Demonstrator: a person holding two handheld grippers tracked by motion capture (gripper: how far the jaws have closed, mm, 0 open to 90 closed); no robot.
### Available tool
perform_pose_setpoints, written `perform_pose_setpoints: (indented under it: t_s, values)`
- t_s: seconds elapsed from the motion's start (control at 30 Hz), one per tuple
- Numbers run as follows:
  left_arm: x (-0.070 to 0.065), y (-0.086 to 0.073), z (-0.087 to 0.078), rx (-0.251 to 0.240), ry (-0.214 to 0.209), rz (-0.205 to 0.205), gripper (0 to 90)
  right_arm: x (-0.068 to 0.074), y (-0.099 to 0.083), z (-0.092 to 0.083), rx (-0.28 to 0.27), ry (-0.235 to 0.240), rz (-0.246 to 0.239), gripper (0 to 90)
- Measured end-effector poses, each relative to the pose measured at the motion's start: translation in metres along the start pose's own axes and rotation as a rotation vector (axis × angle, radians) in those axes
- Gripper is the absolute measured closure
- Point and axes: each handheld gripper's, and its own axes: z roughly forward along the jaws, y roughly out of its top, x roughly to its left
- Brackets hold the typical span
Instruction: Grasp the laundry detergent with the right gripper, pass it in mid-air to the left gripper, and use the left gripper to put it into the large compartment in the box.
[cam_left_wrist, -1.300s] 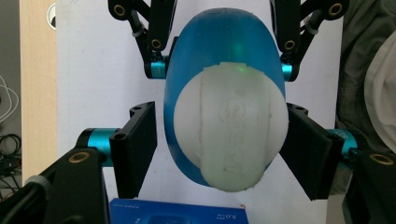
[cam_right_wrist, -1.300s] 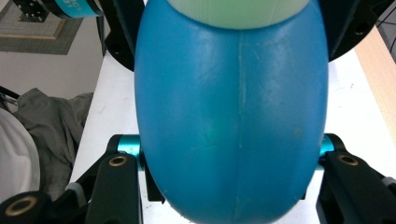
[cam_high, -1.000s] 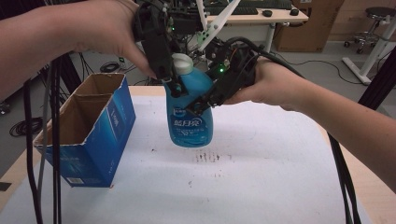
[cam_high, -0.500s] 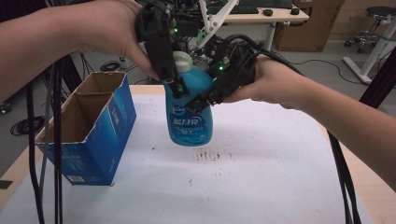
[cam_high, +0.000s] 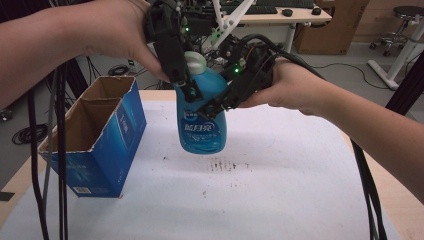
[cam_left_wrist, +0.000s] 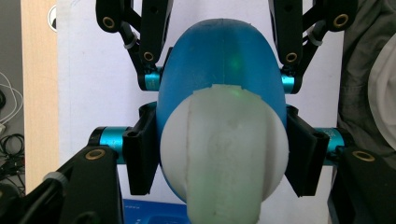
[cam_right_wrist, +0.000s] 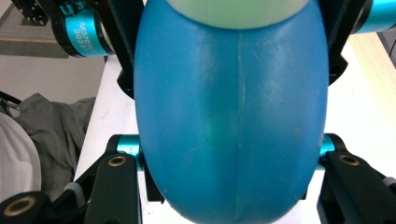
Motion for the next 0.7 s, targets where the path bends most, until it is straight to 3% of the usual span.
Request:
perform_pose_setpoints:
  t_s: [0.2,0.23,0.27,0.3,0.43,0.47,0.67,0.7]
  values:
    - [0.001,-0.002,-0.002,-0.004,-0.008,-0.01,38.2,-0.001,0.0,0.002,-0.02,0.003,-0.004,43.2]
    - [0.001,-0.002,-0.002,-0.006,-0.013,-0.015,38.2,-0.001,-0.001,0.002,-0.033,0.016,-0.006,38.9]
    - [0.001,-0.003,-0.002,-0.008,-0.018,-0.023,38.3,-0.001,-0.002,0.003,-0.036,0.021,0.004,28.4]
    - [0.001,-0.004,-0.004,-0.013,-0.024,-0.031,38.3,-0.001,-0.002,0.004,-0.034,0.008,0.021,22.1]
    - [0.001,-0.008,-0.008,-0.021,-0.022,-0.053,38.3,-0.003,-0.005,0.001,-0.035,0.027,0.04,20.6]
    - [0.001,-0.012,-0.012,-0.019,-0.014,-0.073,38.3,-0.004,-0.007,-0.002,-0.04,0.016,0.061,11.7]
    - [0.002,-0.021,-0.02,-0.031,0.002,-0.109,38.2,-0.009,-0.019,-0.015,-0.01,-0.039,0.092,11.7]
    - [0.003,-0.027,-0.025,-0.04,0.005,-0.146,38.2,-0.009,-0.019,-0.015,-0.01,-0.039,0.092,11.7]
